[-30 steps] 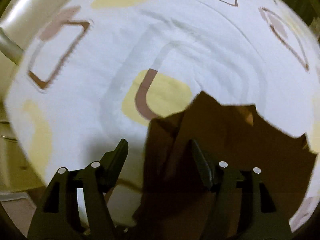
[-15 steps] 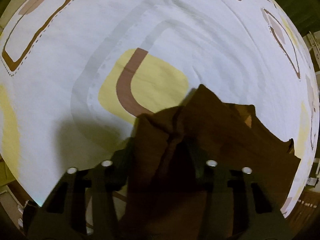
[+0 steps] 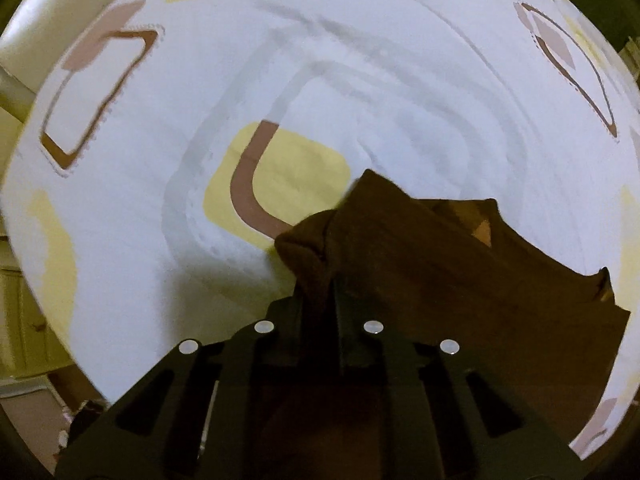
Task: Fold small clothes
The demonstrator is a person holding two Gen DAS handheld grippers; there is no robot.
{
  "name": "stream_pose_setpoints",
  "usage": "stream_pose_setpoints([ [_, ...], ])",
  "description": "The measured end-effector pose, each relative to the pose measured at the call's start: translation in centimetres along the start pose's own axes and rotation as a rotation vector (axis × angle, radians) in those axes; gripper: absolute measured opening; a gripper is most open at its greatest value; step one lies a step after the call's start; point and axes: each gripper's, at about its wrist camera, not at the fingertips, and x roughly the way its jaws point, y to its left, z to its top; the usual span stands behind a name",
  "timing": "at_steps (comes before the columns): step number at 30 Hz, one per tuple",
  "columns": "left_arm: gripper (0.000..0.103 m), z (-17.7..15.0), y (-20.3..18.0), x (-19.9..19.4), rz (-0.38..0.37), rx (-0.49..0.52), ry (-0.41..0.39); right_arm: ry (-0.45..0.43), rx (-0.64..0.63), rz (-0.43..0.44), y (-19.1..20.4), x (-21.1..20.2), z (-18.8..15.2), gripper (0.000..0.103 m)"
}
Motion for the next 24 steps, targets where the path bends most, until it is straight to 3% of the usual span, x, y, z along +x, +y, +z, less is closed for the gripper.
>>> stream_pose_setpoints([
  [6,0.016,0.1,-1.8,-0.5,0.058,0.04,-0.009,-0.056,0.021,0.085,-3.3,-2.4,-0.8,0.01],
  [13,0.015,0.0,-5.5,-1.6,0.071,0.113,-0.003,-0.106,0.057,0.165,-5.2,-5.1,-1.0,0.01],
  [20,0.015,-0.1,-10.9,-2.4,0.073,0.209,-0.01,-0.175,0.104,0.247,-10.0,-8.6,-2.0,0.01],
  [24,0.015,-1.0,-15.2,-0.9,0.058,0.262,-0.004,-0.215,0.147,0.295,-14.0,-10.2,-3.0,0.01],
])
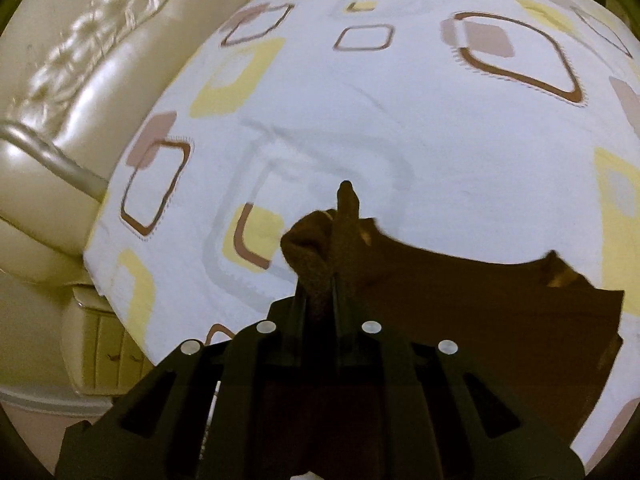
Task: Fold small clothes
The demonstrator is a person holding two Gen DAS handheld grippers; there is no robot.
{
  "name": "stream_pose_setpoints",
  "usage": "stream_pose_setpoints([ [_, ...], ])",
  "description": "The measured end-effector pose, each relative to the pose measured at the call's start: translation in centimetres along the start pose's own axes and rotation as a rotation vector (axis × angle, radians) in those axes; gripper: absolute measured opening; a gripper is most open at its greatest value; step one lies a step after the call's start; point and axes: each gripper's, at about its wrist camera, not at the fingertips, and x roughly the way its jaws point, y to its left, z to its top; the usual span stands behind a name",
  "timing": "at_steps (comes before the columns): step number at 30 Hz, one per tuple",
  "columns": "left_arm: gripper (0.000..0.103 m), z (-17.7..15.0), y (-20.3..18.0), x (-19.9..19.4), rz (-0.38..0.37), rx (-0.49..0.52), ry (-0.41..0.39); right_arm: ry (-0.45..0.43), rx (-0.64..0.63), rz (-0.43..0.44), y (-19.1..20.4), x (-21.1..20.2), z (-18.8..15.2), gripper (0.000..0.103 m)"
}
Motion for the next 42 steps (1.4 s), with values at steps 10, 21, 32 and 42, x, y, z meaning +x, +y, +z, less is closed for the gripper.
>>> stream_pose_setpoints([
  [10,0.013,-1.6,-8.8,5.2,-0.033,0.132,0.082,-0.078,0.139,0.077,-11.2,-5.6,-2.4,0.009],
  [21,0.013,-3.3,-13.8,11.7,-0.033,0.219,0.185,-0.133,0.279,0.127,-21.4,-7.9,-6.4,0.01],
  [32,0.013,-3.8,-15.8,16.0,-0.008,0.282,0.243,-0.146,0.377,0.185,-27.4,-6.9,-9.6,0.01],
  [42,0.013,-5.5,-16.4,16.8,0.021,0.305,0.265,-0.147,0.447,0.246,-30.1,-5.2,-11.5,0.01],
])
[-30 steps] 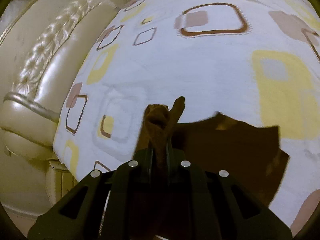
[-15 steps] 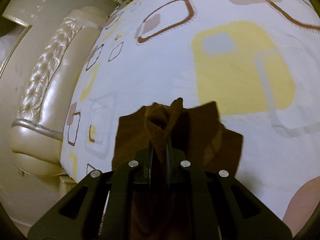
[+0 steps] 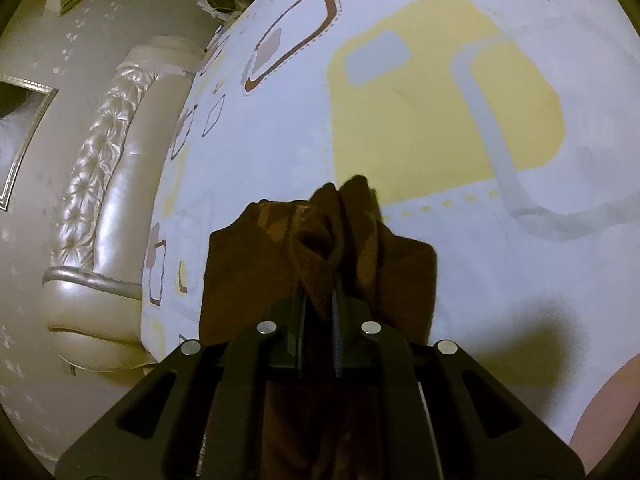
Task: Fold small clothes
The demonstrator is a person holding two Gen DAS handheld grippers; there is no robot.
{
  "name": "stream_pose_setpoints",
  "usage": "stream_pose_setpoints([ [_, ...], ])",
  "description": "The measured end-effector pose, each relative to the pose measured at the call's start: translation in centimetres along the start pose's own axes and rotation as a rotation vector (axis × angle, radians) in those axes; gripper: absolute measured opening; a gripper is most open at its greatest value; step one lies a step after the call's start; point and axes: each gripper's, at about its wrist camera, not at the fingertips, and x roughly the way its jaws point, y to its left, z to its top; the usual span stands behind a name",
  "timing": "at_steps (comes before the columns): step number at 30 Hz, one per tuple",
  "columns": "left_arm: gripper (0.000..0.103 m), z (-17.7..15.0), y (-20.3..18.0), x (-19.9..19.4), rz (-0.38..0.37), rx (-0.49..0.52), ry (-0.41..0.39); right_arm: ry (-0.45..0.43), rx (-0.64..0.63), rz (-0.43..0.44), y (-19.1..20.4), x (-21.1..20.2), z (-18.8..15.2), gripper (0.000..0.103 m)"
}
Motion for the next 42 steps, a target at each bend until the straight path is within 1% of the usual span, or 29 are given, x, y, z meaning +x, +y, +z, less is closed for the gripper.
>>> stream_pose_setpoints([
  [7,0.013,-1.0,-2.3,0.4,0.023,0.016,0.0,0.005,0.029,0.022,-1.1,0.7,-0.1,0.01],
  [12,0.013,-1.1,-2.9,0.4,0.032,0.028,0.002,0.008,0.043,0.031,-1.6,0.9,-0.1,0.01],
  [13,0.013,-0.8,-3.2,-0.3,0.028,0.033,0.005,0.007,0.046,0.033,-1.6,1.0,-0.1,0.01],
  [16,0.013,-0.8,-3.3,-0.3,0.029,0.032,0.006,0.008,0.052,0.04,-1.9,1.1,-0.3,0.01],
  [17,0.013,-0.3,-3.7,-1.3,0.03,0.033,0.007,0.008,0.054,0.042,-2.0,1.2,-0.3,0.01],
  [19,0.013,-0.2,-4.0,-1.7,0.032,0.035,0.006,0.008,0.062,0.051,-2.3,1.2,-0.4,0.01],
  [31,0.013,-0.6,-5.2,-2.2,0.055,0.062,-0.01,-0.003,0.115,0.108,-3.8,1.2,-0.6,0.01],
  [35,0.014,-0.8,-5.8,-2.6,0.062,0.078,-0.019,-0.018,0.125,0.11,-4.2,0.7,-0.8,0.01],
  [38,0.017,-1.2,-6.0,-2.8,0.051,0.08,-0.025,-0.036,0.143,0.097,-5.0,-0.2,-0.9,0.011],
  [40,0.026,-1.7,-6.3,-3.0,0.039,0.091,-0.032,-0.05,0.16,0.094,-5.7,-0.9,-1.3,0.012],
  [41,0.027,-1.9,-6.6,-3.1,0.036,0.099,-0.036,-0.057,0.169,0.099,-6.2,-1.3,-1.5,0.015],
  [42,0.031,-2.3,-7.0,-3.2,0.027,0.119,-0.036,-0.062,0.175,0.089,-6.6,-1.8,-1.9,0.024],
])
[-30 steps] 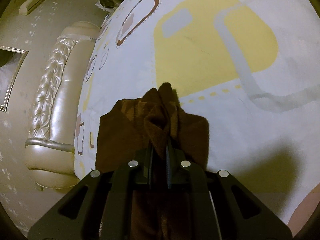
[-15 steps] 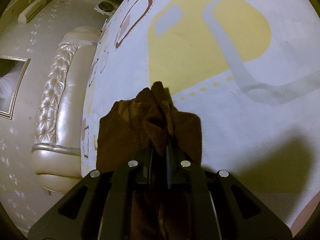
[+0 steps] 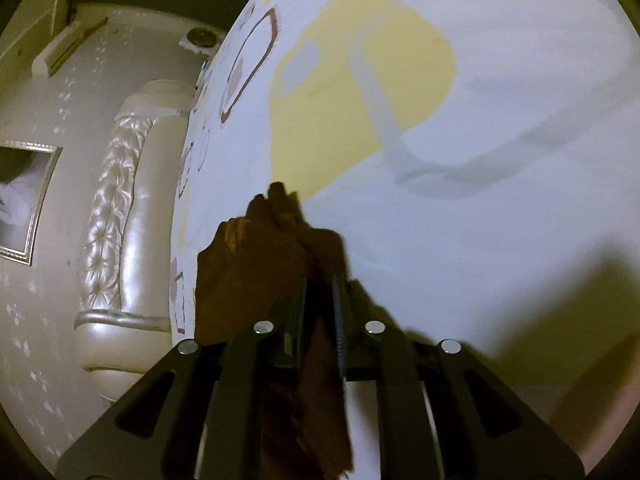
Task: Fold small clothes
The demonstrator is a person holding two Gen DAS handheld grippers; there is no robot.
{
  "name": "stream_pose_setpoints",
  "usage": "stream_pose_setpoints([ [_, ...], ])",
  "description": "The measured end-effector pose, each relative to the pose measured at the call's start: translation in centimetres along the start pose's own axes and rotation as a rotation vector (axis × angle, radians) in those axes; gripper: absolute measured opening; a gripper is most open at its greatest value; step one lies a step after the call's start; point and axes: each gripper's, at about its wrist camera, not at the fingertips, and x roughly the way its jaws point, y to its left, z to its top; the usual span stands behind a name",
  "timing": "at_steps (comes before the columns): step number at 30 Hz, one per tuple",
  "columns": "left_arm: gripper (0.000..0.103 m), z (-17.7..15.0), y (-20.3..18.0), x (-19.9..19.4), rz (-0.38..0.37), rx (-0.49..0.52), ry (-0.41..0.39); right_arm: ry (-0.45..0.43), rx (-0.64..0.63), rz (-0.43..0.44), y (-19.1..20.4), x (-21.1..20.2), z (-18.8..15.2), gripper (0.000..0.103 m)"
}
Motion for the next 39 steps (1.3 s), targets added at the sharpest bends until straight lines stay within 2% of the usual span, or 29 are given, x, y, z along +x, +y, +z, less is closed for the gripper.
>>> stream_pose_setpoints([
  [2,0.04,-0.6,-0.8,-0.3,-0.017,0.044,-0.002,-0.014,0.013,0.003,-0.8,-1.0,-0.6,0.031],
  [3,0.045,-1.1,-1.4,-0.7,-0.027,0.083,-0.014,-0.018,0.022,0.02,-1.2,-1.6,-0.9,0.038],
  [5,0.047,-1.9,-2.0,-1.6,-0.053,0.123,-0.04,-0.042,0.04,0.041,-2.0,-3.1,-2.0,0.046],
  [7,0.053,-2.8,-1.4,-2.9,-0.107,0.124,-0.063,-0.065,0.048,0.054,-2.5,-4.5,-3.3,0.053],
  [9,0.054,-3.7,0.5,-4.4,-0.181,0.065,-0.078,-0.079,0.053,0.068,-2.8,-5.5,-4.5,0.059],
  [12,0.059,-5.0,4.8,-6.4,-0.269,-0.08,-0.098,-0.078,0.052,0.082,-2.9,-6.3,-6.5,0.061],
  [15,0.061,-6.3,9.7,-8.4,-0.312,-0.213,-0.132,-0.049,0.048,0.094,-2.6,-6.1,-8.9,0.062],
  [20,0.072,-8.2,17.5,-11.3,-0.307,-0.349,-0.218,0.024,0.011,0.108,-0.9,-4.2,-11.7,0.064],
  [22,0.075,-8.2,19.3,-10.8,-0.329,-0.4,-0.201,0.039,0.0,0.113,-0.6,-3.7,-12.4,0.064],
  [26,0.075,-8.4,20.9,-9.9,-0.412,-0.497,-0.178,0.06,-0.026,0.114,0.4,-2.3,-13.7,0.065],
  [32,0.075,-6.3,19.2,-8.3,-0.429,-0.434,-0.156,0.069,-0.038,0.122,1.4,-0.9,-14.7,0.065],
  [34,0.074,-5.9,19.0,-8.1,-0.419,-0.428,-0.15,0.07,-0.036,0.127,1.6,-0.8,-15.0,0.063],
  [35,0.07,-6.0,19.8,-8.2,-0.397,-0.426,-0.14,0.074,-0.039,0.118,1.6,-0.7,-15.1,0.053],
  [36,0.057,-5.6,20.0,-7.6,-0.376,-0.426,-0.125,0.085,-0.037,0.103,1.5,-0.4,-15.2,0.038],
  [37,0.045,-5.6,20.0,-7.1,-0.347,-0.421,-0.101,0.1,-0.03,0.095,1.2,-0.1,-15.3,0.032],
  [38,0.041,-5.7,20.2,-6.9,-0.321,-0.413,-0.086,0.107,-0.026,0.091,1.0,0.1,-15.4,0.021],
  [39,0.035,-5.9,20.2,-6.9,-0.302,-0.399,-0.08,0.112,-0.028,0.089,0.9,0.2,-15.6,0.016],
])
